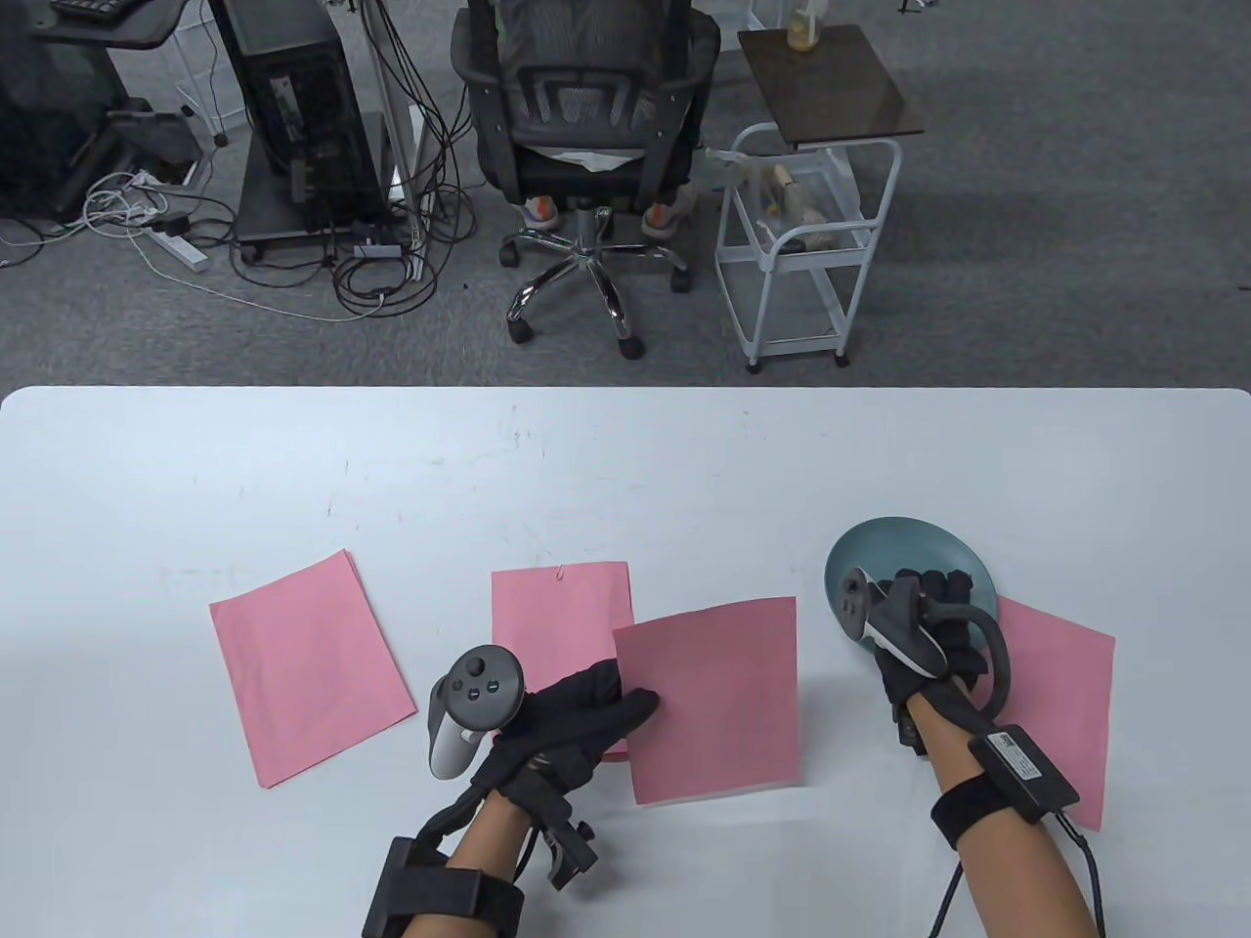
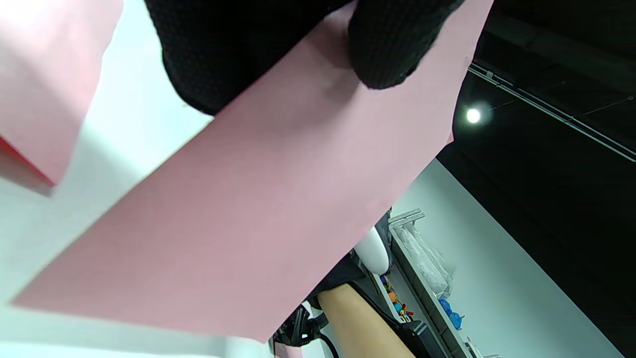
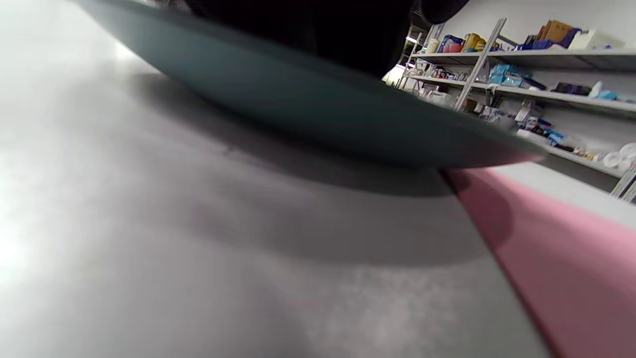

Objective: Pinch and push to attach paper clips

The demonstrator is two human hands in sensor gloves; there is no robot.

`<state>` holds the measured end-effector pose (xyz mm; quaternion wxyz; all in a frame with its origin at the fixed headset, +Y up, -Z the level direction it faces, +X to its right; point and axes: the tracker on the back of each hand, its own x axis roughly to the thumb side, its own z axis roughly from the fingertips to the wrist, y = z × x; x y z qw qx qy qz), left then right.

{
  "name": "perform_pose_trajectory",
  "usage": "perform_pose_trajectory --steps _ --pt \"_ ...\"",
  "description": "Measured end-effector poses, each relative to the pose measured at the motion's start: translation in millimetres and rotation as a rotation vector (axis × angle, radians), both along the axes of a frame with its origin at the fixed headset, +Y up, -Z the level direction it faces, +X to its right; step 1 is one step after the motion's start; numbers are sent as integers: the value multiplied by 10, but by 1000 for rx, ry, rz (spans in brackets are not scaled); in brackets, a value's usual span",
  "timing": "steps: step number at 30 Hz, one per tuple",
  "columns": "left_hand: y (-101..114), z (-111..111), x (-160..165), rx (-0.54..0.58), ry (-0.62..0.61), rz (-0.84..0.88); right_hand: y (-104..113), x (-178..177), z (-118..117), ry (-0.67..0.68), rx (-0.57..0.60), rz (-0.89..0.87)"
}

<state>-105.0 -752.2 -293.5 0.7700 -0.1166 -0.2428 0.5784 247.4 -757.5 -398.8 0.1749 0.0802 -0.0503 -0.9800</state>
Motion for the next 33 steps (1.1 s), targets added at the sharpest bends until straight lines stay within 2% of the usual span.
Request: perform_pose_trajectory --steps 7,16,22,27,29,33 --pt "-4 2 2 -2 -3 2 7 6 -53 -33 -60 -3" --pt "-1 2 -8 0 1 10 33 -72 -114 -39 -139 101" --pt "1 2 -19 -3 4 15 -11 -77 -121 -39 -95 123" --pt "-8 3 -16 -9 3 8 1 -1 -133 -58 -57 43" --pt "-9 2 -14 -9 0 2 75 35 -115 -66 -40 -19" --pt "-16 -1 -9 -12 -4 -9 400 14 35 14 95 -259"
